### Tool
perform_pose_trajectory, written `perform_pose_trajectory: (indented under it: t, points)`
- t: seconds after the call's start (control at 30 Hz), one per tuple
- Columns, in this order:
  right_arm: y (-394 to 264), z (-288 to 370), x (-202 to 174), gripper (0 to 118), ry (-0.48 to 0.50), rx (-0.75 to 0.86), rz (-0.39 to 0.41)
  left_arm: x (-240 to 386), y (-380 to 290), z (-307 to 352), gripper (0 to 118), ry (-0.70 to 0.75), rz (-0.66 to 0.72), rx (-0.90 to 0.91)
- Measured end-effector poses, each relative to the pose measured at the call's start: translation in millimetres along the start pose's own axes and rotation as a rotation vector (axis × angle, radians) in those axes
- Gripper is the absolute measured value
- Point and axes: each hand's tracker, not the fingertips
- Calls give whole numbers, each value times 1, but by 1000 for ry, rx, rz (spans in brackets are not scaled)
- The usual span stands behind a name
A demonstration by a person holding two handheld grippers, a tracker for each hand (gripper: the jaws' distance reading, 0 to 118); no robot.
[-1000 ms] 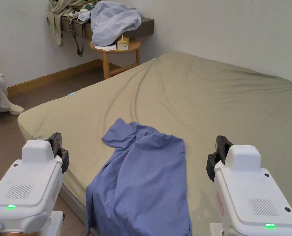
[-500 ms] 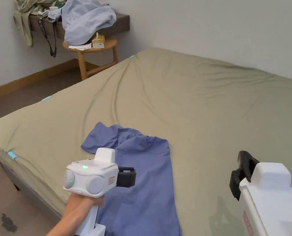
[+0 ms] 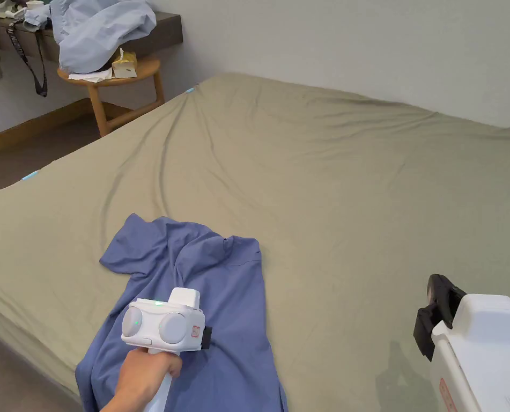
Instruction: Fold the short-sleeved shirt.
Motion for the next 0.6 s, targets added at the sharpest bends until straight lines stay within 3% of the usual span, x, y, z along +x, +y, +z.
perform_pose_trajectory:
  t: [0.17,0.3,0.6]
  points:
    - [3,13,13,1,-10,39,-16,-6,17,73,5,-144,100,199]
    - [7,22,25,1,-18,59,-37,26,43,151,5,-161,-67,340]
    - [14,60,67,1,-99,119,-73,118,114,277,5,-445,-177,605]
